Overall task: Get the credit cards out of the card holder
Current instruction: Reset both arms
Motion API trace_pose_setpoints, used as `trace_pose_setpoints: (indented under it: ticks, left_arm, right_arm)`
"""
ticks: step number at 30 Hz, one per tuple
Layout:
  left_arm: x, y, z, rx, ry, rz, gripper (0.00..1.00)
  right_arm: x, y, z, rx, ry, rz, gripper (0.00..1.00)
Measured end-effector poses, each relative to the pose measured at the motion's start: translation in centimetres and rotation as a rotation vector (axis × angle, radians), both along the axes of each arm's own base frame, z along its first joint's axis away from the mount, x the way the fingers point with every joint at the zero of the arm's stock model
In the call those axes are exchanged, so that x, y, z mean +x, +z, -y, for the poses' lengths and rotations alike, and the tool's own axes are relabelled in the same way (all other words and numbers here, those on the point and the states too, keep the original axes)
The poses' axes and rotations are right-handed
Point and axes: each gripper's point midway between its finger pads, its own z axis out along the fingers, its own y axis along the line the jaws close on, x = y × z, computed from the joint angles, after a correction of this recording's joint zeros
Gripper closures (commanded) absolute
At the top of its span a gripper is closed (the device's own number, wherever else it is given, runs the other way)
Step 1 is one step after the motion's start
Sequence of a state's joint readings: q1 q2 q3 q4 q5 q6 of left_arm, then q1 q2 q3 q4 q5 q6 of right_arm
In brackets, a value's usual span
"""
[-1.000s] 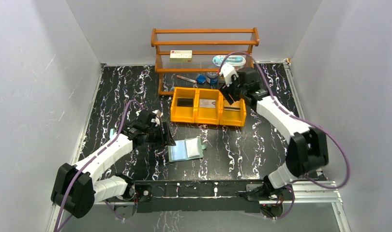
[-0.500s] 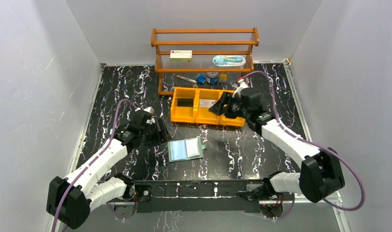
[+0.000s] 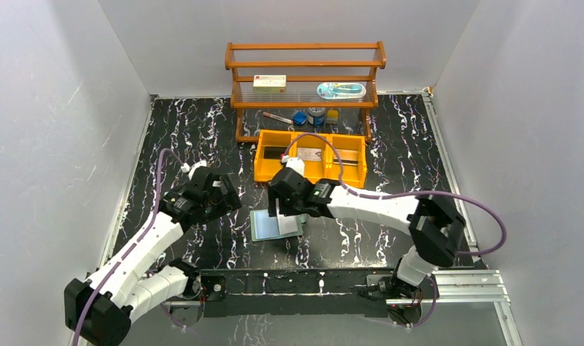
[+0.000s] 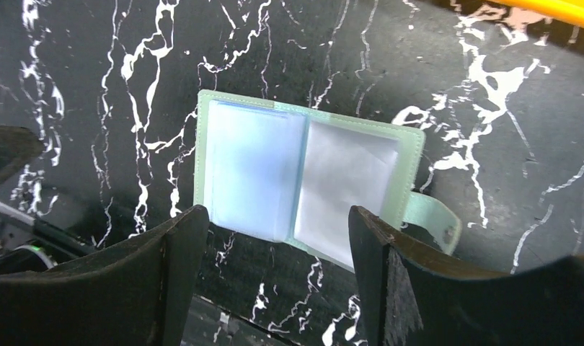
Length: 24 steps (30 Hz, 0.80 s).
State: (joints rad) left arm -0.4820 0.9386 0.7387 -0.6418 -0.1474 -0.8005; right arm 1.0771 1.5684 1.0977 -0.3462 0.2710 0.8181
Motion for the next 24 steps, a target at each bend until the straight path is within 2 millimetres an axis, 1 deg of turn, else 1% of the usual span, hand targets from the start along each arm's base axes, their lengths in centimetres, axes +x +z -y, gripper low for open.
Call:
trace_pose_setpoints:
  ticks: [5,10,13,16,19,21,22,24]
  left_arm:
    - [-0.8,-0.2,-2.6,0.073,0.129,-0.010,0.07]
    - [-1.4,0.0,-4.4,0.105,0.241,-0.002,0.07]
    - [-2.0,0.1,-5.4,0.110,0.304,0.009,0.06]
    - [-2.5,0.1,-6.2,0.111,0.362,0.021,0.06]
    - [-2.8,0.5,-6.8,0.103,0.402,0.042,0.06]
    - [-2.8,0.9,-7.1,0.094,0.419,0.066,0.06]
    - [-2.7,1.0,-7.2,0.091,0.425,0.076,0.06]
    - [-2.7,1.2,-7.3,0.088,0.433,0.090,0.06]
  right_arm:
    - [-0.8,-2.0,-2.2,-0.097,0.015,-0.004,0.18]
    - [-1.0,-4.3,-3.6,-0.177,0.030,-0.034,0.16]
    - [-0.8,-5.6,-4.1,-0.225,0.040,-0.051,0.15]
    - [-0.7,-6.8,-4.4,-0.271,0.051,-0.066,0.11]
    - [-0.6,-7.5,-4.8,-0.305,0.064,-0.074,0.11]
    - [-0.7,-7.6,-4.9,-0.322,0.066,-0.076,0.09]
    - [-0.7,-7.6,-5.0,-0.328,0.066,-0.076,0.11]
    - [-0.7,-7.8,-5.1,-0.348,0.063,-0.073,0.18]
